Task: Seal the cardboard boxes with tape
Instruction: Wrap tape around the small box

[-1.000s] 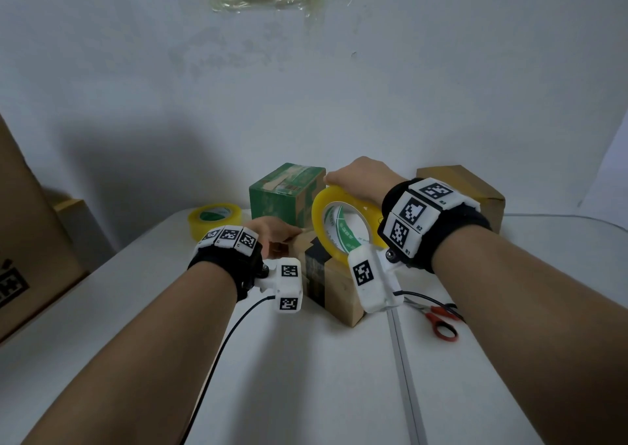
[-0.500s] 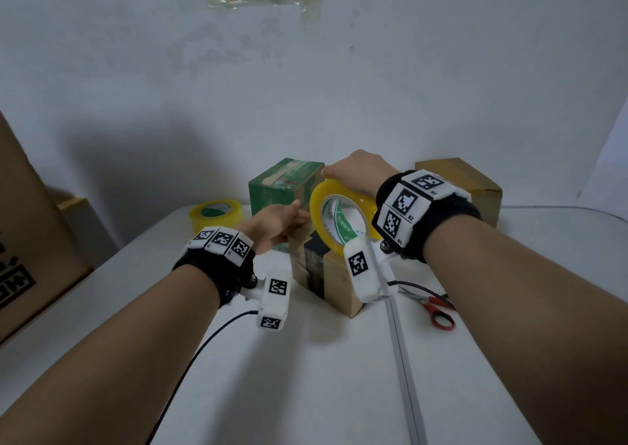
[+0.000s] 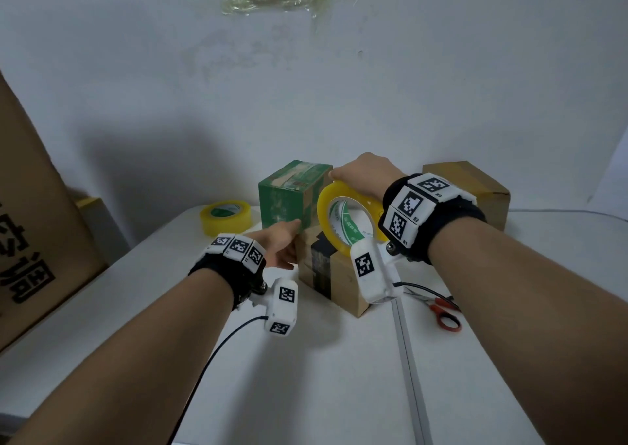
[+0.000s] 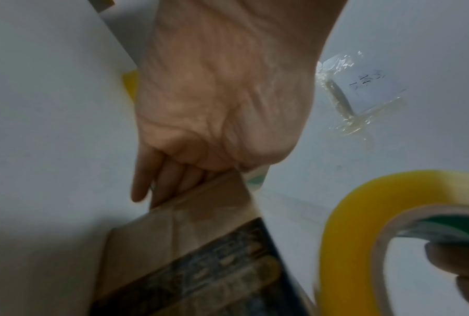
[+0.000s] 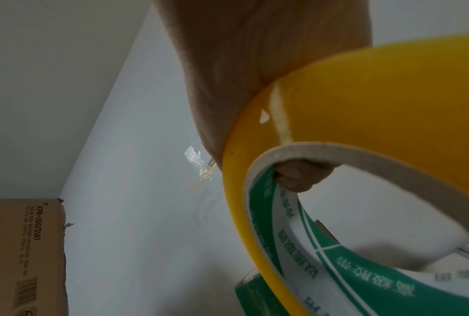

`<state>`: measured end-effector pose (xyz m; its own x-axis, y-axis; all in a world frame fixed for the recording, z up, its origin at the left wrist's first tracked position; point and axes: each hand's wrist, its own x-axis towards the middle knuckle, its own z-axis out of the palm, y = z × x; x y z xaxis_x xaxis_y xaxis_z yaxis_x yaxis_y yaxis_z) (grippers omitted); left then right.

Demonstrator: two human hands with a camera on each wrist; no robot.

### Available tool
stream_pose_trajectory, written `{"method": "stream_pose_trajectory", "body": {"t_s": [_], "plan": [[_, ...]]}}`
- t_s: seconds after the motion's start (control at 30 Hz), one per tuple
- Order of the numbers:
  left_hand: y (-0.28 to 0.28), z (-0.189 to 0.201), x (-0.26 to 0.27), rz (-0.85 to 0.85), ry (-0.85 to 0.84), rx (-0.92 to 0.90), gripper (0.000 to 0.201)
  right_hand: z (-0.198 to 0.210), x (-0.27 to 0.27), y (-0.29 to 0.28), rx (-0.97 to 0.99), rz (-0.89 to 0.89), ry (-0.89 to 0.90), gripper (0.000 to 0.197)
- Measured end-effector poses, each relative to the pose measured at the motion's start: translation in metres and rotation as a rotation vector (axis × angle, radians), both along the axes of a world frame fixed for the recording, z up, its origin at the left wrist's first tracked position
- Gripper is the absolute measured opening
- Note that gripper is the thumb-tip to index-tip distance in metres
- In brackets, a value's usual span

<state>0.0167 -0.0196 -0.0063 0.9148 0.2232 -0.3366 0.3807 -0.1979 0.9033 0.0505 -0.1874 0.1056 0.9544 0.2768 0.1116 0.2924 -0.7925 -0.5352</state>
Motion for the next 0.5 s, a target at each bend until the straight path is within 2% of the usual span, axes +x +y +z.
{"method": "stream_pose_trajectory", "body": {"t_s": [0.13, 0.17, 0.27, 0.33, 0.4, 0.5], "plan": [[-0.012, 0.009, 0.002, 0.079, -0.159, -0.047, 0.05, 0.003, -0.002, 0.0, -0.023, 0.024, 0.004, 0.031], [-0.013, 0.006, 0.002, 0.071, -0.133, 0.018, 0.052, 0.003, -0.003, -0.001, -0.028, 0.028, 0.003, 0.032], [-0.007, -0.003, 0.002, -0.024, 0.066, 0.274, 0.075, 0.004, -0.004, -0.004, -0.013, 0.024, 0.01, 0.032], [-0.005, 0.004, -0.002, -0.021, 0.05, 0.428, 0.083, 0.005, -0.005, -0.006, -0.002, 0.024, 0.016, 0.036], [-0.008, 0.013, -0.008, -0.014, -0.069, 0.606, 0.075, 0.006, -0.007, -0.006, -0.012, 0.031, 0.02, 0.04], [-0.015, 0.019, -0.017, -0.228, -0.162, 0.711, 0.054, 0.009, -0.01, -0.006, -0.057, 0.061, 0.005, 0.043]]}}
